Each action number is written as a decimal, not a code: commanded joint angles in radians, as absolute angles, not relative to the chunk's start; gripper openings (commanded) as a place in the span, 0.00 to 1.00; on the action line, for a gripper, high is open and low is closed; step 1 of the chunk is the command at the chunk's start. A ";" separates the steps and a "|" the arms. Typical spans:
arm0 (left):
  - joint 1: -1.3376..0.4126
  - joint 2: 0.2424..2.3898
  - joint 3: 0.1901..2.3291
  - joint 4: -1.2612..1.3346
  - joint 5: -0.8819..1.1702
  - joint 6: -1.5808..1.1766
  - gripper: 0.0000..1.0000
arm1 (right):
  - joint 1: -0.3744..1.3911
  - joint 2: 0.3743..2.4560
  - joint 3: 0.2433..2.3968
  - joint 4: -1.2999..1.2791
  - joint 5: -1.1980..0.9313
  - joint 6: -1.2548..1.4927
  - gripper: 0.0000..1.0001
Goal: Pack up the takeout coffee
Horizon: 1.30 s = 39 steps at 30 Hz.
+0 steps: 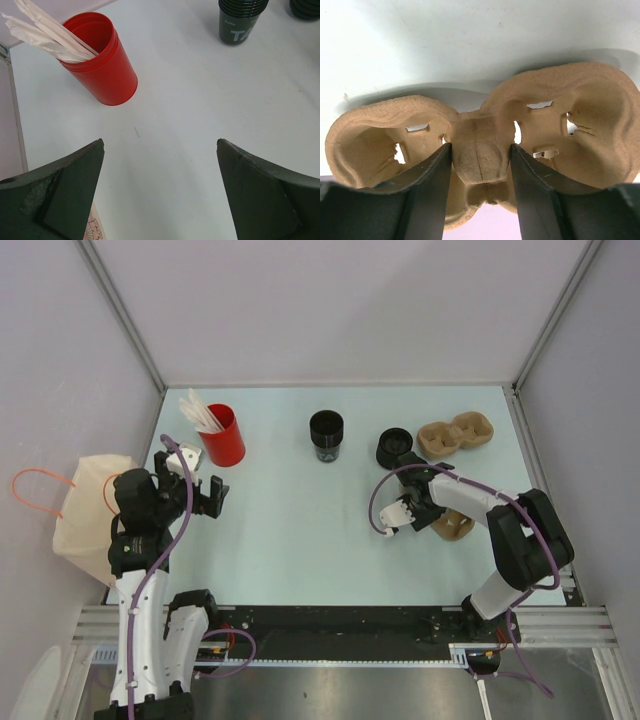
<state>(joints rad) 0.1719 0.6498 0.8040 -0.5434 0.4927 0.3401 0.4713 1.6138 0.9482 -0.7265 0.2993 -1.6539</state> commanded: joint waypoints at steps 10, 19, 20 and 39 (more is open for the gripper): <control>0.186 0.643 0.801 -0.517 0.500 0.330 0.99 | 0.486 1.542 0.956 -0.773 0.279 -1.614 0.34; 0.186 0.634 0.804 -0.520 0.509 0.330 0.99 | 0.505 1.379 1.026 -0.894 0.019 -1.307 0.30; 0.187 0.630 0.804 -0.520 0.511 0.328 1.00 | 0.499 1.353 1.031 -0.902 0.012 -1.258 0.30; 0.187 0.607 0.811 -0.532 0.564 0.328 0.99 | -0.121 1.215 0.891 -0.629 -0.330 -0.562 0.27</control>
